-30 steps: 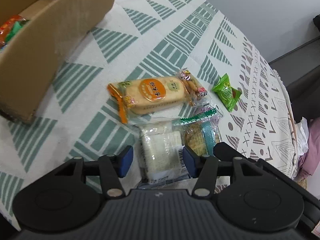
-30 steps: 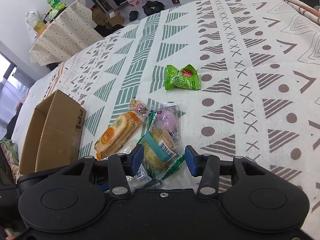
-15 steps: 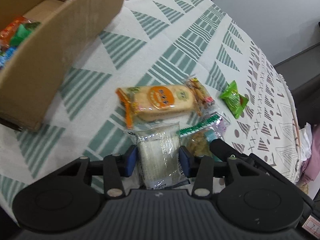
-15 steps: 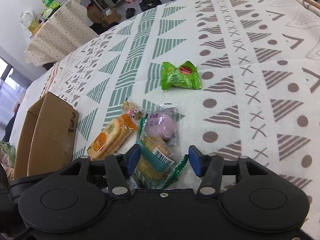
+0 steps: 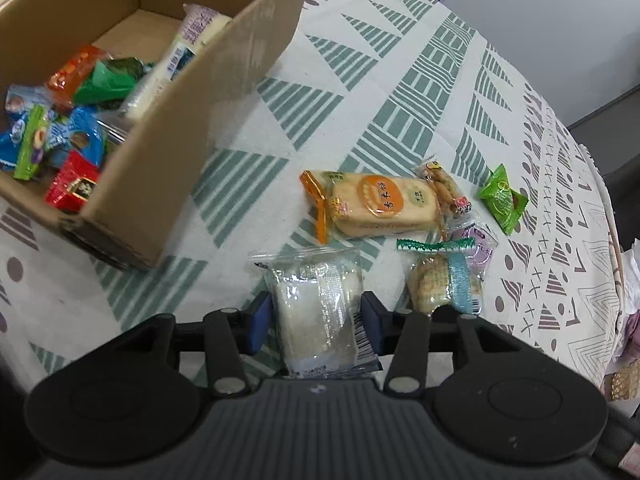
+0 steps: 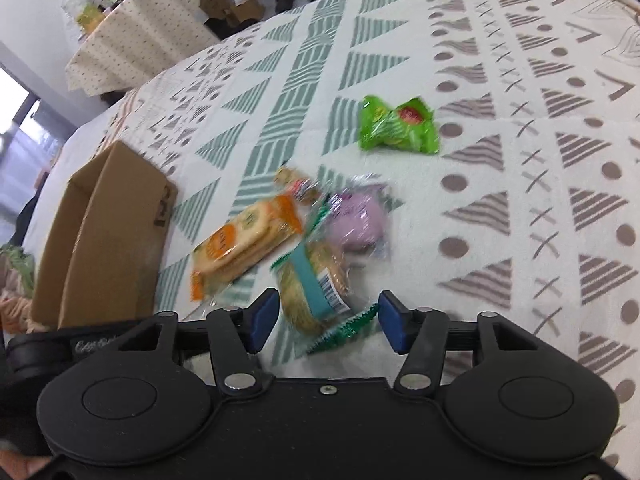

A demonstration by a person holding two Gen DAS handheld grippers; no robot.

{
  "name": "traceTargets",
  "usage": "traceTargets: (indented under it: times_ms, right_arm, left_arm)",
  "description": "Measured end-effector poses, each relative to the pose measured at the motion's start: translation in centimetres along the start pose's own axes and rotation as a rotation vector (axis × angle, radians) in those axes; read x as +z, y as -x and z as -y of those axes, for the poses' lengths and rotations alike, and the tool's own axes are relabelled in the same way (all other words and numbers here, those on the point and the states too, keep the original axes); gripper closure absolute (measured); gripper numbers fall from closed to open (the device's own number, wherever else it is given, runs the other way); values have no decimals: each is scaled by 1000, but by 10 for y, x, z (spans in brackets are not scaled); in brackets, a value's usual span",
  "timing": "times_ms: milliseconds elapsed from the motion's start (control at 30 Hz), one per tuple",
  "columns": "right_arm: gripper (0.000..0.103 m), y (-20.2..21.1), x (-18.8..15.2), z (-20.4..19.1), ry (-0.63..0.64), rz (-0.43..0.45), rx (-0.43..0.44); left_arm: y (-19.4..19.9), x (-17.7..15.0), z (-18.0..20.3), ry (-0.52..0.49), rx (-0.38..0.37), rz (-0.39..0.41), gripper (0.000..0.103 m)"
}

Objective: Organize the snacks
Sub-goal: 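Grasp the white cake packet with left tool while right tool grasps teal-banded biscuit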

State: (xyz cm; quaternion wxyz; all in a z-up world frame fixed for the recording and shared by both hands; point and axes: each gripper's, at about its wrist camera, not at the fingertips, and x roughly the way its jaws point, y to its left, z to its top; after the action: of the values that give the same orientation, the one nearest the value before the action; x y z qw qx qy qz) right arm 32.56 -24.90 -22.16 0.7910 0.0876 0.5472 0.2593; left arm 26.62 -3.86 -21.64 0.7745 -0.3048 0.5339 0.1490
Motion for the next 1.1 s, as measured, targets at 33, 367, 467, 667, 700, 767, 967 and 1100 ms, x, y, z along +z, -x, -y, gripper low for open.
traceTargets:
  times_ms: [33,367,467,667,700,767,967,1100]
  right_arm:
    - [49,0,-2,-3,10,-13,11]
    - [49,2,0,2,-25,7,-12]
    - [49,-2,1,3,-28,8,-12]
    - [49,-7,3,8,-57,4,-8]
    - [49,-8,2,8,-57,-1,-7]
    - [48,-11,2,6,-44,-4,-4]
    - [46,-16,2,-5,1,-8,-11]
    - [44,-18,1,-12,17,-2,-25]
  left_arm:
    - [0,0,-1,-1,1,-1,51]
    - [-7,-11,0,13,30,-13,33]
    - [-10,-11,3,21,47,-9,33]
    - [-13,-11,9,3,83,14,36]
    - [-13,-11,9,-1,86,19,41]
    - [-10,-10,7,1,94,27,52]
    - [0,-7,-5,31,79,39,56]
    - [5,-6,-12,45,82,44,56]
